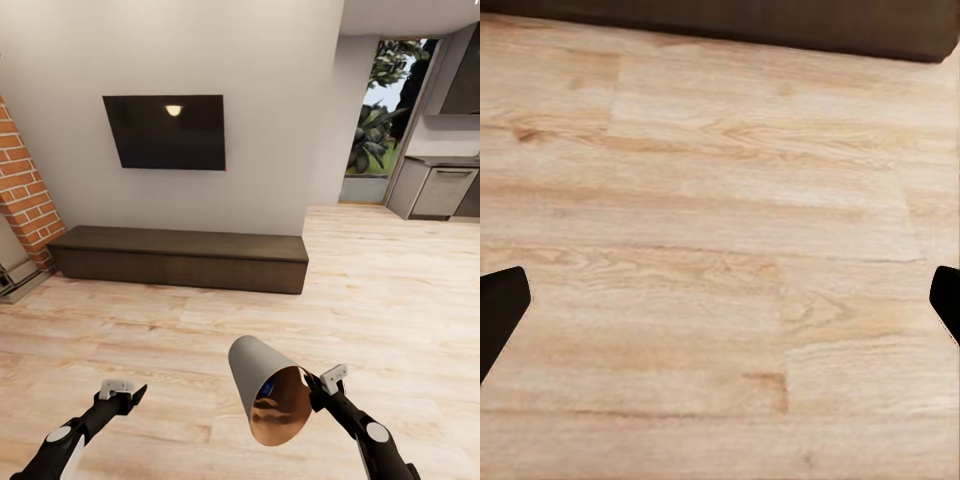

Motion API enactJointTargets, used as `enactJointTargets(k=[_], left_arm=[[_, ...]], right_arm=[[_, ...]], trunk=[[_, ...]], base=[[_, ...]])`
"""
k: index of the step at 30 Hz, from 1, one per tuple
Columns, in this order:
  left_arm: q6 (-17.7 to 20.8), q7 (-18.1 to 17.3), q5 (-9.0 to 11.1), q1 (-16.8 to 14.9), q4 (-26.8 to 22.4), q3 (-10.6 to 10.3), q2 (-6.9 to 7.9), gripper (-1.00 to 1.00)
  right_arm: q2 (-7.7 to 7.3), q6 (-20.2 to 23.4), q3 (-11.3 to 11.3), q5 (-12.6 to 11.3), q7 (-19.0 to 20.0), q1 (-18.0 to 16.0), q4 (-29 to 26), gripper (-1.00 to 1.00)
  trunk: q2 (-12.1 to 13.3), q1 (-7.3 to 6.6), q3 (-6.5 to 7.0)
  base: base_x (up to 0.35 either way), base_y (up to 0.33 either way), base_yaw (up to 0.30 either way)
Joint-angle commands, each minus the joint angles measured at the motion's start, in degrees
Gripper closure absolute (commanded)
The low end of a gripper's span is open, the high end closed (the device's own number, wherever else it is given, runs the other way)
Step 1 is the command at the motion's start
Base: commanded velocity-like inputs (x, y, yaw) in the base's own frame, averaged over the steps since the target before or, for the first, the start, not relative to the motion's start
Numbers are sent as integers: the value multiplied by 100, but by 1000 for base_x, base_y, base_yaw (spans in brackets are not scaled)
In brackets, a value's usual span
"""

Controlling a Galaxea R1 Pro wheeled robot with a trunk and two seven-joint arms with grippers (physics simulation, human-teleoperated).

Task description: Put the three can of soda from the living room inside the tash can in the kitchen.

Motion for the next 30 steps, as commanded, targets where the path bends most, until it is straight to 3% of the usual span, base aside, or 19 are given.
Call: enactJointTargets(k=[1, 10, 17, 30], left_arm=[[-4, 3, 42, 9, -3, -1, 5, -100], [-130, 7, 271, 35, -9, 2, 66, -100], [-175, 5, 280, 36, -8, 2, 66, -100], [-291, -2, 274, 36, -8, -6, 66, -100]], right_arm=[[17, 12, -2, -75, 23, -3, -14, 100], [74, 111, 49, -75, 16, -4, -36, 100], [119, 924, 403, -80, -246, -4, -328, 100], [123, 1014, 450, -91, -306, -3, -367, 100]], trunk=[[0, 0, 1], [0, 0, 5], [0, 0, 30], [0, 0, 72]], base=[[37, 242, 0], [6, 273, 21], [0, 244, 191], [0, 57, 240]])
